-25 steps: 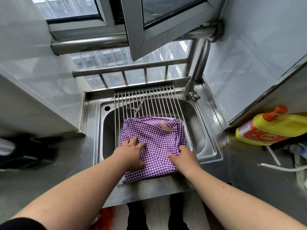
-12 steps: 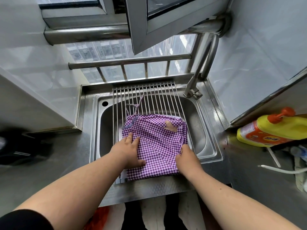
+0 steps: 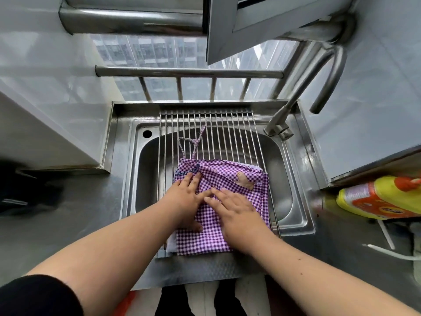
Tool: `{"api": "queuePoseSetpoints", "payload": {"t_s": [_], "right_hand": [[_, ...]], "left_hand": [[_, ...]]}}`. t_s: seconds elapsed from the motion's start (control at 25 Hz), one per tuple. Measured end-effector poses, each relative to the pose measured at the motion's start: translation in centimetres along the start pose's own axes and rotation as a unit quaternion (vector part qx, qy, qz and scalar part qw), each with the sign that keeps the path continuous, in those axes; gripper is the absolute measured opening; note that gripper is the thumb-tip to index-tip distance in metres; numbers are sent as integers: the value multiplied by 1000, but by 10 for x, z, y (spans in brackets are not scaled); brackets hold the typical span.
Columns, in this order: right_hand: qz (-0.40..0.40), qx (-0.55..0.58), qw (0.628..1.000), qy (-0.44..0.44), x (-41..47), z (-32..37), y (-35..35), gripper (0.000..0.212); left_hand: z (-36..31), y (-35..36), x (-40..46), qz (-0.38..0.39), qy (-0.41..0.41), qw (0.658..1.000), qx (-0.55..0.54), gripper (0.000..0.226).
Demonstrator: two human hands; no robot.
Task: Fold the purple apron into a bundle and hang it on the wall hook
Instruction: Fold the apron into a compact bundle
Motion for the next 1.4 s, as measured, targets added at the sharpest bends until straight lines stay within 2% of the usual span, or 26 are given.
{"api": "queuePoseSetpoints", "payload": {"t_s": [0.08,0.16,0.28,0.4,0.64,0.76,0.84,1.0,1.2,1.28,1.4], "right_hand": [[54,21,998,-6,28,8,2,75],[90,24,994,57,47,-3,8,72],[105,-5,986,131,61,-37,23,74],[102,2,983,155,59,-61,31,75],[92,12,981,170,58,-59,20,72],[64,-14,993,97,40,-23,9,78],[80,-29,995,50,19,-8,23,81],[117,-23,986,119,0,-38,45,91],[98,-5,987,128,-1,-50,49,96],[99,-5,987,129,-2,-50,51,96],[90,1,987,130,-1,-51,51,95]], "left_hand": [[2,5,1,7,-6,1000,13,141],[-1,8,2,9,-11,1000,13,150],[-6,11,3,18,-10,1000,22,153],[-3,15,3,17,-1,1000,21,150],[0,20,5,26,3,999,29,148],[2,22,4,23,6,999,29,148],[2,22,4,27,7,999,33,148],[4,22,4,24,7,1000,15,146],[2,18,-1,24,1,1000,10,143],[0,17,-11,-2,40,999,22,132],[-11,26,-34,-36,214,975,41,93]]}}
Point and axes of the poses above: each hand's wrist, its own x-axis towards the middle knuckle, its own y-axis out of the palm, z = x × y, the point moved 2 cm from there along x, towards the middle knuckle, and after that the axes turned 11 degrees about -x, right-handed, at the moved point
